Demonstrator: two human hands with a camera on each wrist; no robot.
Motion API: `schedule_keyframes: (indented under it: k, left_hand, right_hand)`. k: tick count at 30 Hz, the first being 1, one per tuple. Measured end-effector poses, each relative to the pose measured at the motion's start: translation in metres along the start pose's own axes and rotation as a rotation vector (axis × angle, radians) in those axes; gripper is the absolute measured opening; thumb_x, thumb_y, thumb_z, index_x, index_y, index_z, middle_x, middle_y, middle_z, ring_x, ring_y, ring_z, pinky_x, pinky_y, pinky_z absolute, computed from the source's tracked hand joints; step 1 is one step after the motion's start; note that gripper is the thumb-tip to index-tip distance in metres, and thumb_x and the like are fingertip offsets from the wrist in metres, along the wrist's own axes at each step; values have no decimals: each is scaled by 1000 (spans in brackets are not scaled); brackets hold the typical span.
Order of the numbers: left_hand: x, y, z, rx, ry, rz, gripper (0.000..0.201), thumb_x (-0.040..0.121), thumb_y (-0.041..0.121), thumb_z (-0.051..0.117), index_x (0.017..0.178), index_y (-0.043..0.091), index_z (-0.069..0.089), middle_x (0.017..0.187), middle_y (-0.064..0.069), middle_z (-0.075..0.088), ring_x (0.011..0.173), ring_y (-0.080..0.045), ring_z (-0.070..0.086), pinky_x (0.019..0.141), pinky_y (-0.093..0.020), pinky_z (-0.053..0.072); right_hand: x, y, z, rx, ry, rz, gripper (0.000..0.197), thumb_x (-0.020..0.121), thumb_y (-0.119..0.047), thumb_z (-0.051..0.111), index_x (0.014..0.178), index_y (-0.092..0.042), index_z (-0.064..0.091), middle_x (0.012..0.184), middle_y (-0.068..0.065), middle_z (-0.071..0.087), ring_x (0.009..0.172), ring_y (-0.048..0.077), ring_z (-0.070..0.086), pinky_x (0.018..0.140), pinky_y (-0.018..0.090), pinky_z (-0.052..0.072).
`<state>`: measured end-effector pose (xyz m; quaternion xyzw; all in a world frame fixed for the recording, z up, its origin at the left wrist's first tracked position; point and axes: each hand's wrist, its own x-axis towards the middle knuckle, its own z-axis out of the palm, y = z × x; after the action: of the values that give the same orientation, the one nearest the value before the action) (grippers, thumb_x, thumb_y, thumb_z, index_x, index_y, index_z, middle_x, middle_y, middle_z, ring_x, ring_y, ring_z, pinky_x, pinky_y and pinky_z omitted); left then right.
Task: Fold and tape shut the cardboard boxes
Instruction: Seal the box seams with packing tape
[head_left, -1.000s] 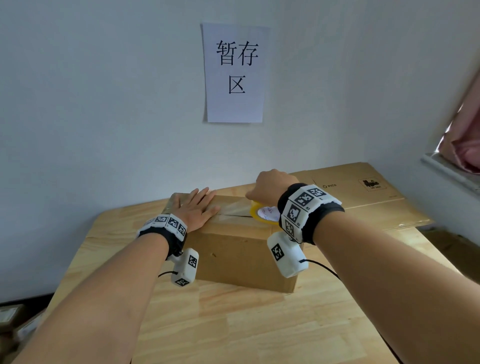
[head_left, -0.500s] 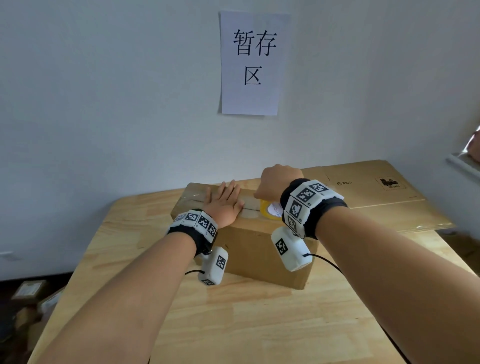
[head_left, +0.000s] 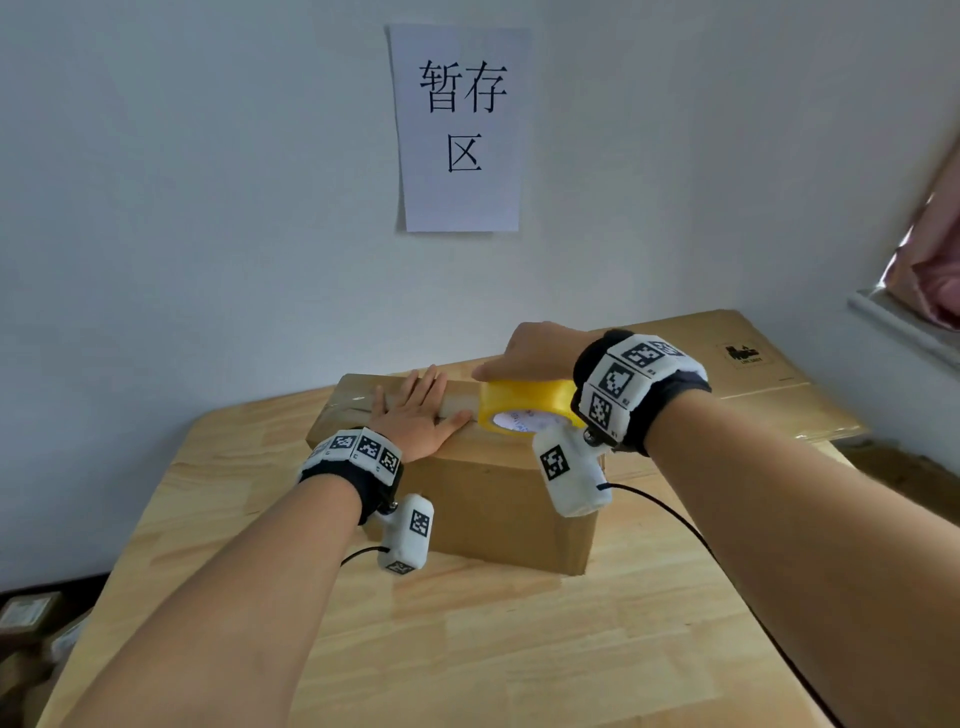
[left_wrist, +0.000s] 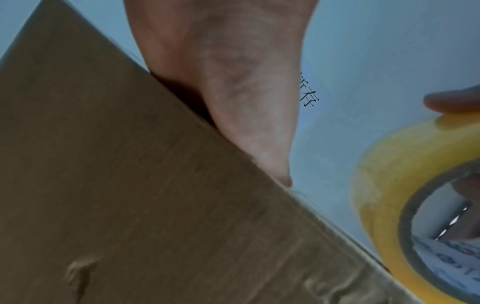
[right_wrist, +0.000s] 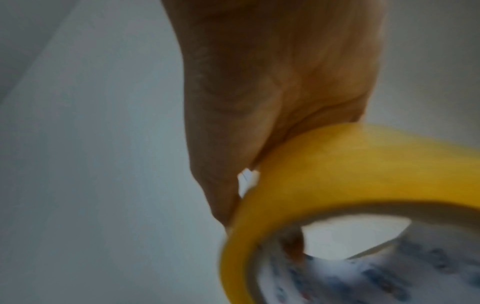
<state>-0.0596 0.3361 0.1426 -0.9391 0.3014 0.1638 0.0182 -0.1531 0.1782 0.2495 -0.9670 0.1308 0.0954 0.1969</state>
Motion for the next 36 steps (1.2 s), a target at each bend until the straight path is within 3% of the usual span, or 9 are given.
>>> schedule_keyframes:
  k: [2,5,11,16,25,27,31,36]
  left_hand:
    - [-1,0,1,-14,15,-5,76,92,68,14,152,27,-10,157,12,-19,144,-9,-18,115,-52,-11]
    - [-1,-1,1,-21,18,1,76,92,68,14,151,28,-10,157,12,-18,144,-9,-17,116,-51,-11]
    - [0,0,-1,-23,9,17,75,91,68,11,151,28,-12,157,12,-20,144,-9,-18,115,-52,-12]
    - [-2,-1,-2,-19,12,15,75,92,67,12,151,28,-12,157,11,-20,144,-10,-18,115,-52,-12]
    - [-6,1,-4,-16,-18,9,73,93,65,10,150,28,-15,156,13,-23,143,-8,-21,115,-51,-14]
    - [-7,2,-4,-18,-22,9,72,93,65,10,150,28,-14,156,13,-23,143,-8,-20,115,-51,-14]
    - [-6,4,-5,-32,-16,-2,71,94,64,10,151,28,-12,156,13,-21,144,-8,-19,115,-50,-14]
    - [-8,4,-4,-39,-5,-14,72,94,65,12,151,28,-12,157,13,-20,144,-8,-17,115,-51,-13]
  right_hand:
    - [-2,6,4,62,73,4,51,88,-49,54,56,-14,34,56,-1,36,51,13,34,48,24,25]
    - [-8,11,9,63,143,14,48,86,-40,56,54,-14,32,53,-1,32,47,16,29,46,24,23]
    - [-25,32,0,-125,188,90,34,84,-36,55,61,-14,43,62,-1,46,53,15,43,50,22,32]
    - [-26,29,2,-183,213,97,32,85,-34,54,62,-15,42,64,-1,45,52,13,41,48,21,30]
    - [-29,47,-1,6,210,119,55,87,-59,46,62,-10,48,61,0,50,57,18,50,52,25,35]
    - [-29,58,0,145,191,102,56,86,-61,48,60,-11,49,56,0,46,57,19,48,53,26,35]
    - [-31,68,7,227,258,36,62,84,-60,53,49,-17,26,46,-3,25,46,17,29,49,27,24]
    - [-32,63,5,200,299,31,60,84,-54,58,47,-17,27,46,-2,26,45,17,29,47,26,23]
